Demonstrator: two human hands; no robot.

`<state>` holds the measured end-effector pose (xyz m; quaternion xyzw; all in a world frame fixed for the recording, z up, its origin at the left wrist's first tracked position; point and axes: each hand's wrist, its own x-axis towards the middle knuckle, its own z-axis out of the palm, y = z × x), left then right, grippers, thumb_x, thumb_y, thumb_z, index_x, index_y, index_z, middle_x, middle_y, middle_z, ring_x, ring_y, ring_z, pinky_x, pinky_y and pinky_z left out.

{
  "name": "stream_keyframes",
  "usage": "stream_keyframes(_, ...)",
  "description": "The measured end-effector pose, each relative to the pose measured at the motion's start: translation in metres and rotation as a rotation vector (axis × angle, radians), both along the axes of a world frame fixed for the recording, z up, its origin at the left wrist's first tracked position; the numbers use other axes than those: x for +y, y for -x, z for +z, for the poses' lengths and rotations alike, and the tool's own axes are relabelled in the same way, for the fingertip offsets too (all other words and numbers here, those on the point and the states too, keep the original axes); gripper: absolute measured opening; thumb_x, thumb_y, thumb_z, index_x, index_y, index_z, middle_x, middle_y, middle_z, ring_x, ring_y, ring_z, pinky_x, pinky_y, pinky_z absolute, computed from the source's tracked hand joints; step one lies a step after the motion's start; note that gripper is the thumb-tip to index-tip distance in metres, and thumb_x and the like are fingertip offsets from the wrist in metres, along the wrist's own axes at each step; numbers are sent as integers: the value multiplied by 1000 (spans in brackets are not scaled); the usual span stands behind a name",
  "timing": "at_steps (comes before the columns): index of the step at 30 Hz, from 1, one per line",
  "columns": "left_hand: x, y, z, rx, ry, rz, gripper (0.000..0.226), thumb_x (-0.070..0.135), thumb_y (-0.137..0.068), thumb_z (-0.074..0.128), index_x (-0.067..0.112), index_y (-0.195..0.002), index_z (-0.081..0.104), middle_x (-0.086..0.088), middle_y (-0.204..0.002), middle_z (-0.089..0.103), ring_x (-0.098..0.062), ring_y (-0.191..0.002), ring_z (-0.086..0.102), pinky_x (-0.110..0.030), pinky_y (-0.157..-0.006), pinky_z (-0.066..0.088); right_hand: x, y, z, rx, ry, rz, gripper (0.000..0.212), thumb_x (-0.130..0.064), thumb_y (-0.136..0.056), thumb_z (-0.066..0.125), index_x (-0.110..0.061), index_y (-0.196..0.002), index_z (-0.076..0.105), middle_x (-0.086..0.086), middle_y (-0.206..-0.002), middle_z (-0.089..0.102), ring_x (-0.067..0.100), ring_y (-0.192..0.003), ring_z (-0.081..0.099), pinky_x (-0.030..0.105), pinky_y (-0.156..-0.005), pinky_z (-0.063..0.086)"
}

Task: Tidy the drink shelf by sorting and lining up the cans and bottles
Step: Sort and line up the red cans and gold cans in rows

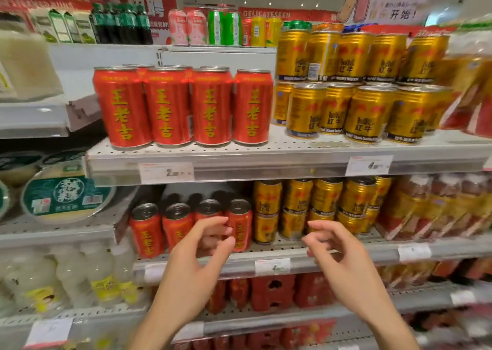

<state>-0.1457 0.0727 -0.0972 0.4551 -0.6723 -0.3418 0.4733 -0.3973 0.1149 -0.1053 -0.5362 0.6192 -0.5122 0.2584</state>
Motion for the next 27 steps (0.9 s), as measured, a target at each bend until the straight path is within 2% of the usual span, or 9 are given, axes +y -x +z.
stream_keyframes(7, 3, 129, 4, 64, -4, 44, 25, 24, -89, 70, 41, -108, 68, 14, -103, 75, -9, -95, 71, -29, -87, 55, -8, 120, 12, -18, -1, 67, 17, -26, -95, 66, -32, -111, 65, -10, -89, 71, 4, -80, 65, 16, -71, 52)
stream_keyframes(10, 4, 173, 17, 78, 12, 37, 24, 16, -91, 69, 31, -110, 68, 14, -101, 75, -6, -90, 71, -21, -80, 56, -11, 161, 26, -11, 16, 93, 16, -25, -96, 66, -32, -110, 65, -7, -92, 71, 7, -79, 64, 19, -71, 53)
stream_keyframes(12, 2, 191, 26, 97, 27, 47, 23, 20, -89, 69, 30, -109, 68, 12, -101, 75, -6, -90, 70, -15, -76, 54, -16, 181, 32, 18, 35, 102, 16, -24, -95, 67, -33, -109, 66, -9, -90, 71, 8, -80, 65, 21, -71, 54)
stream_keyframes(15, 0, 209, 37, 84, 43, 52, 22, 31, -87, 67, 37, -108, 68, 11, -104, 75, -8, -96, 70, -22, -83, 55, -23, 202, 37, 76, 60, 114, 17, -25, -95, 68, -35, -108, 66, -14, -90, 71, 6, -84, 68, 22, -73, 56)
stream_keyframes(19, -4, 220, 46, 66, 60, 54, 23, 23, -92, 68, 35, -112, 67, 15, -106, 74, -7, -101, 69, -28, -89, 54, -29, 211, 44, 98, 81, 91, 16, -26, -95, 68, -37, -106, 66, -11, -90, 73, 9, -85, 70, 29, -73, 58)
stream_keyframes(24, -12, 215, 57, 72, 123, 51, 26, 22, -92, 69, 39, -111, 67, 16, -99, 74, -8, -94, 69, -23, -83, 53, -30, 206, 57, 170, 93, 61, 9, -32, -94, 66, -39, -98, 70, -12, -86, 73, 14, -81, 69, 43, -58, 60)
stream_keyframes(27, -16, 204, 70, 64, 222, 71, 25, 23, -90, 70, 39, -110, 67, 15, -93, 72, -10, -89, 68, -15, -76, 51, -28, 196, 71, 219, 138, 51, 9, -33, -94, 65, -40, -97, 69, -16, -89, 75, 8, -84, 70, 40, -65, 61)
